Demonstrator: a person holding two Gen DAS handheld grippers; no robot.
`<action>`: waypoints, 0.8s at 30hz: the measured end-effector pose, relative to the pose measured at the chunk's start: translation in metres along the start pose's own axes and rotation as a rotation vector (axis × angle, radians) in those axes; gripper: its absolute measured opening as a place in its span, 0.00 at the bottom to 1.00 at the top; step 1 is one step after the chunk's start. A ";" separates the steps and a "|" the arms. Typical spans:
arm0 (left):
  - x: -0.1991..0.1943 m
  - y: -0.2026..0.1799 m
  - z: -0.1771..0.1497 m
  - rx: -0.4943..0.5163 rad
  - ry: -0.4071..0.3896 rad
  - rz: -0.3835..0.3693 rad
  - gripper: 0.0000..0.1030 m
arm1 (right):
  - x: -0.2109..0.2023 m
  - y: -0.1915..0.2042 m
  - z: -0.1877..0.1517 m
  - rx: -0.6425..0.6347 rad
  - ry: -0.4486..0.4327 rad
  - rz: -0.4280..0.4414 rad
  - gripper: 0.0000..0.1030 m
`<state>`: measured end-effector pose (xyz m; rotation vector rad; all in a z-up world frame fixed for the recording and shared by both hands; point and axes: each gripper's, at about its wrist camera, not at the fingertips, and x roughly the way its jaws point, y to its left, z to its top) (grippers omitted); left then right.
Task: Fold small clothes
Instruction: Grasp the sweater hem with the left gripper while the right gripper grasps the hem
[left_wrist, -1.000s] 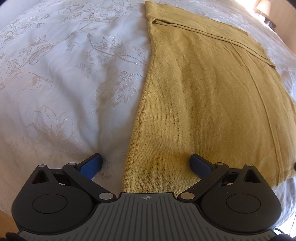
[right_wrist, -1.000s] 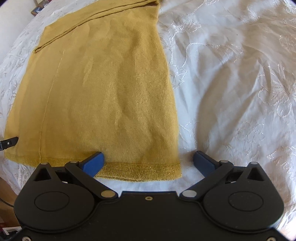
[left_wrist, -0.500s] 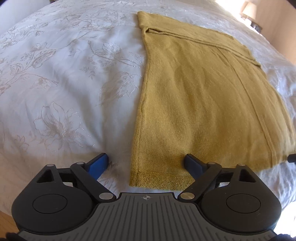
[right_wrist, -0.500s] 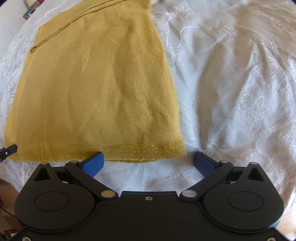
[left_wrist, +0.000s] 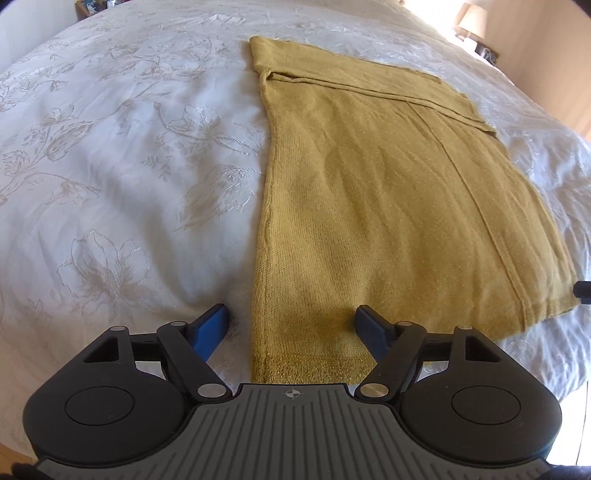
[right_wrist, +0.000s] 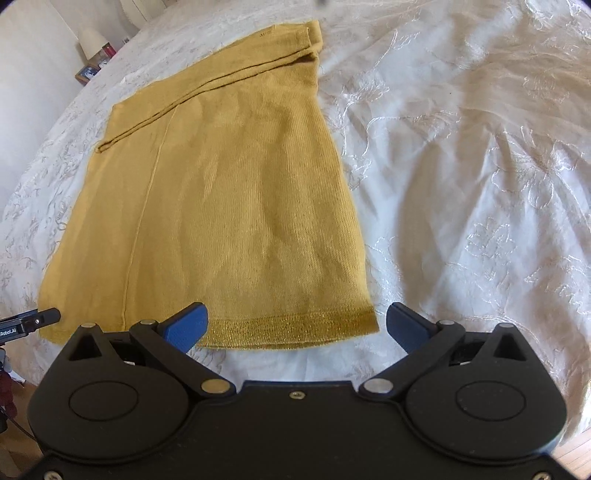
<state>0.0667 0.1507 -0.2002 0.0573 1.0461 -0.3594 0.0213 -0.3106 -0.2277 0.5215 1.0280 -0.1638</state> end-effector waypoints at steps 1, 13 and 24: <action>0.001 0.000 0.001 0.000 0.004 0.003 0.70 | 0.001 0.000 0.001 0.003 -0.002 0.004 0.99; 0.007 0.002 0.011 -0.024 0.053 0.025 0.38 | 0.022 -0.006 0.020 0.016 0.107 0.078 0.81; -0.009 0.005 0.024 -0.110 0.045 -0.063 0.07 | 0.004 -0.022 0.034 0.094 0.107 0.242 0.14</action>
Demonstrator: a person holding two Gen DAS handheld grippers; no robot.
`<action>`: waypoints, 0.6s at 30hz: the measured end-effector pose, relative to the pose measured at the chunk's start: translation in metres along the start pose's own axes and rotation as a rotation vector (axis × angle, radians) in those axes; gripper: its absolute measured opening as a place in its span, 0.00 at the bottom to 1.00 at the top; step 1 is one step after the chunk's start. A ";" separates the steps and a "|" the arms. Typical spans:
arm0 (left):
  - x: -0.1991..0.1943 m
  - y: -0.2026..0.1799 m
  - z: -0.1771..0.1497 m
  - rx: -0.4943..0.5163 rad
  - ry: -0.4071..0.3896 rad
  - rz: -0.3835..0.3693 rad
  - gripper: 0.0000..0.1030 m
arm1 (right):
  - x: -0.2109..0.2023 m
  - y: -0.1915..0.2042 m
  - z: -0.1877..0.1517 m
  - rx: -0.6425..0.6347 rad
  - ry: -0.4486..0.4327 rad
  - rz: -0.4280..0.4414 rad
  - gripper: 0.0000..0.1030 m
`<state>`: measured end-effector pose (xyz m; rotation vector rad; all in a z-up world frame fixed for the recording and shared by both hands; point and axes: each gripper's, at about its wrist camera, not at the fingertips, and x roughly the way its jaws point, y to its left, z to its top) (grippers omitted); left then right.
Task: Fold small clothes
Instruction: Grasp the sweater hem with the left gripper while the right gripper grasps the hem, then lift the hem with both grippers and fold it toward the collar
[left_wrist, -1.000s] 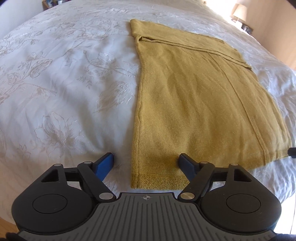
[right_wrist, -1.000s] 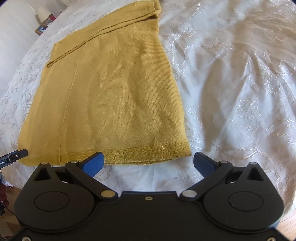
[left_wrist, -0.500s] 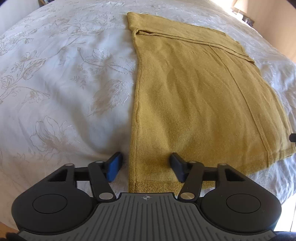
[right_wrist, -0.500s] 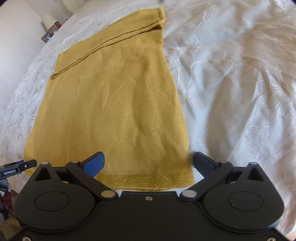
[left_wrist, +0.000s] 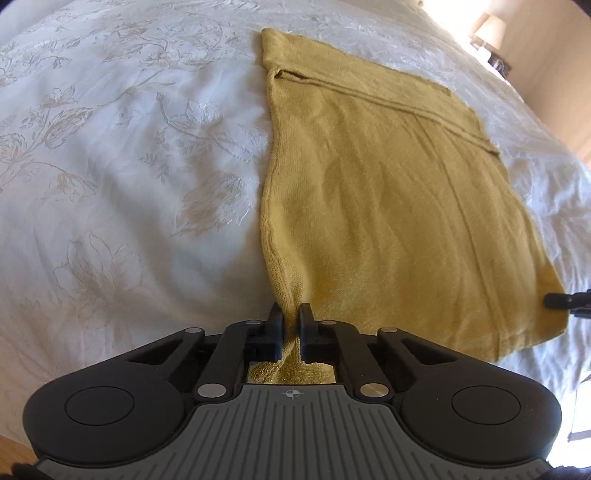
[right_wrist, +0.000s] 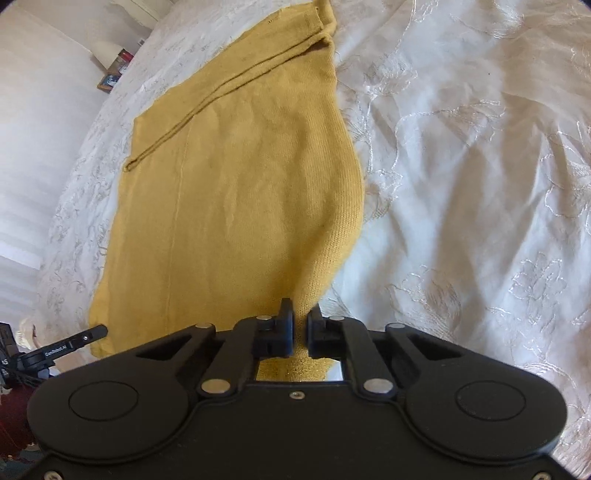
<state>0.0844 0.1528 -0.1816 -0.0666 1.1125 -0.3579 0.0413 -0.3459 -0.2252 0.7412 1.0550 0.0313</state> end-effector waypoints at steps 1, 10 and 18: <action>-0.003 0.000 0.003 -0.013 -0.010 -0.017 0.06 | -0.004 0.002 0.002 0.002 -0.007 0.020 0.14; -0.035 -0.013 0.055 -0.127 -0.161 -0.075 0.06 | -0.030 0.011 0.043 0.018 -0.121 0.152 0.14; -0.041 -0.027 0.116 -0.177 -0.286 -0.056 0.06 | -0.031 0.013 0.101 0.010 -0.192 0.219 0.14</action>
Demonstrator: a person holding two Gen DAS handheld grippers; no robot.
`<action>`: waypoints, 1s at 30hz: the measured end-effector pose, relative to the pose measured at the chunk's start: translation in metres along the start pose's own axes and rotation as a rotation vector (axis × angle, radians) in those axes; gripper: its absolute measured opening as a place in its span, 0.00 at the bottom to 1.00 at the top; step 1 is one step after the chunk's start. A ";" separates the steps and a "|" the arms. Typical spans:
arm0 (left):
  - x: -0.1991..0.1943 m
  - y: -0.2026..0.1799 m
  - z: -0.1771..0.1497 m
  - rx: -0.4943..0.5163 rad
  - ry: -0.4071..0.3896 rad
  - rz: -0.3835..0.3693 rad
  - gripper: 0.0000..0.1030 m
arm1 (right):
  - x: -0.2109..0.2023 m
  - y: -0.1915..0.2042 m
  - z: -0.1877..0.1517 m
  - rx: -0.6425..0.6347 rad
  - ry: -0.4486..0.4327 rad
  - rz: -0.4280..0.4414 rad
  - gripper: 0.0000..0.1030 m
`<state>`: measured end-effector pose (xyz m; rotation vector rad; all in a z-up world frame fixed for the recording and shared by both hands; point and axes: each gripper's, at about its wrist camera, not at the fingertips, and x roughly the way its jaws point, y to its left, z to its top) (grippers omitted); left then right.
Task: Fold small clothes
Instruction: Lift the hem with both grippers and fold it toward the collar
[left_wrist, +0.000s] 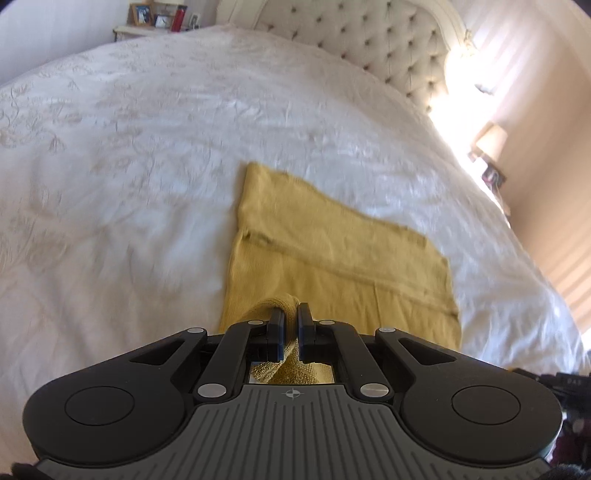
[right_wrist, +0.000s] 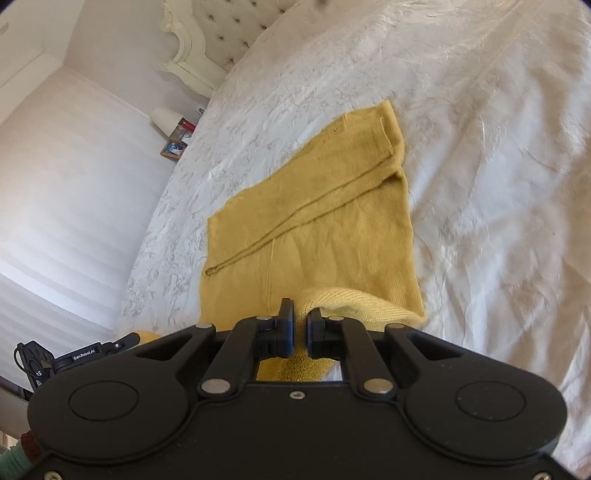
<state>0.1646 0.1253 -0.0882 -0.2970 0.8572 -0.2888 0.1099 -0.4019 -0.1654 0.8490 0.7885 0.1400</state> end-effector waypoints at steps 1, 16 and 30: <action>0.002 -0.002 0.006 -0.006 -0.014 0.002 0.06 | 0.003 -0.001 0.007 -0.002 -0.006 0.007 0.14; 0.049 -0.018 0.075 0.054 -0.048 0.027 0.06 | 0.051 -0.003 0.082 -0.068 -0.015 -0.040 0.14; 0.110 0.001 0.025 0.202 0.226 0.097 0.33 | 0.055 -0.014 0.059 0.012 0.019 -0.130 0.15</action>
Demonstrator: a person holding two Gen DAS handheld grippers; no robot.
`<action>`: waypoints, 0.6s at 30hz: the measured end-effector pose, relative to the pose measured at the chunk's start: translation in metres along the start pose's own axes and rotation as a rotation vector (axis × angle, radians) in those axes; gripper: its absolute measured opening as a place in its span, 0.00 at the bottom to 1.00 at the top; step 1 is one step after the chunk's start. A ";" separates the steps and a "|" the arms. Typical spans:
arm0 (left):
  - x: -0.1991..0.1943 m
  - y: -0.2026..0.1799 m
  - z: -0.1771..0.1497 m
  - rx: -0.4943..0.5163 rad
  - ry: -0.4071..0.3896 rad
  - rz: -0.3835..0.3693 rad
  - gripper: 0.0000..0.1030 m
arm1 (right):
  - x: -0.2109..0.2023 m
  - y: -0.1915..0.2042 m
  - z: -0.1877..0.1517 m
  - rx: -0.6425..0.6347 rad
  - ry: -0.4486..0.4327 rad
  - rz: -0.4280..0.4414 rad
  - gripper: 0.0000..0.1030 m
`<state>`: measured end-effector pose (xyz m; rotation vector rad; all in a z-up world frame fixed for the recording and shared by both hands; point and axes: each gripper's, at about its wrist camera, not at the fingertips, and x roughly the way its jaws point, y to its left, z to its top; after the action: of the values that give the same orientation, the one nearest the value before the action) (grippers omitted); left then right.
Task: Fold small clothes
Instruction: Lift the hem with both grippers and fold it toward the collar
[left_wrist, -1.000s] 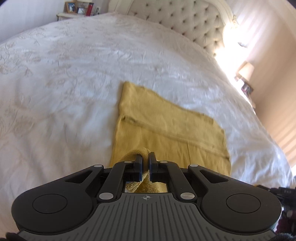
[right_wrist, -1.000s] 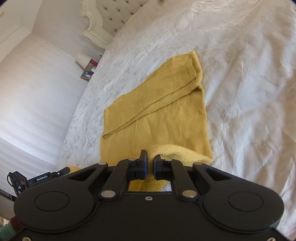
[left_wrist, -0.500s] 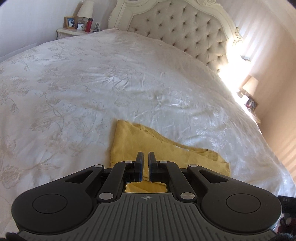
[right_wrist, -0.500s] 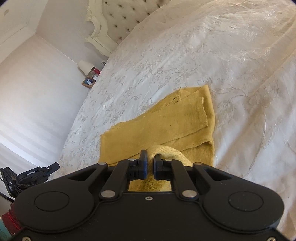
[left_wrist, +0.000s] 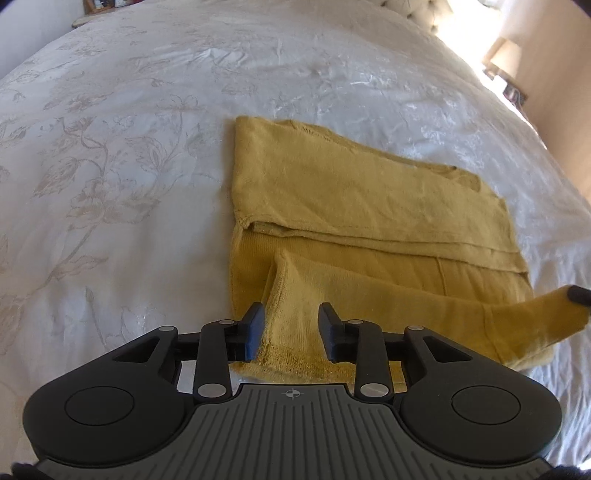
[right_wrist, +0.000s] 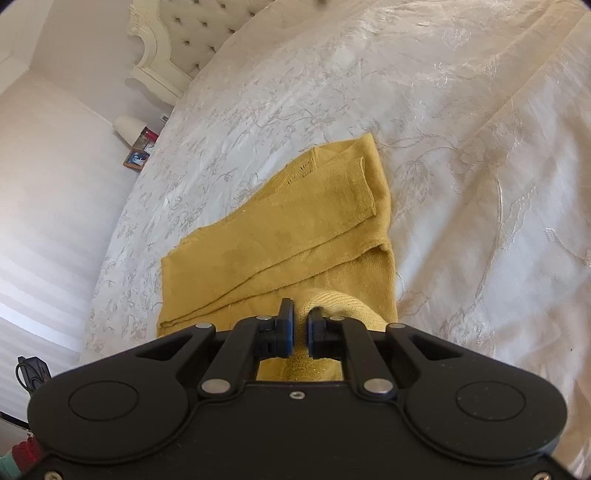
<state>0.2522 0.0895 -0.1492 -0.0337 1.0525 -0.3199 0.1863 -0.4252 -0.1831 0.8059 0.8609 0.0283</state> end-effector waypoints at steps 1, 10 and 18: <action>0.003 -0.001 0.001 0.010 0.002 0.000 0.36 | 0.000 0.001 0.000 -0.001 0.002 -0.003 0.15; 0.026 -0.003 0.016 0.052 0.032 -0.045 0.23 | 0.004 0.004 0.001 0.000 0.002 -0.017 0.16; 0.012 -0.004 0.015 -0.013 -0.012 -0.111 0.03 | 0.003 0.001 -0.002 0.024 -0.001 -0.018 0.16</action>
<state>0.2699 0.0803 -0.1515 -0.1058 1.0432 -0.4129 0.1871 -0.4221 -0.1849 0.8209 0.8686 0.0014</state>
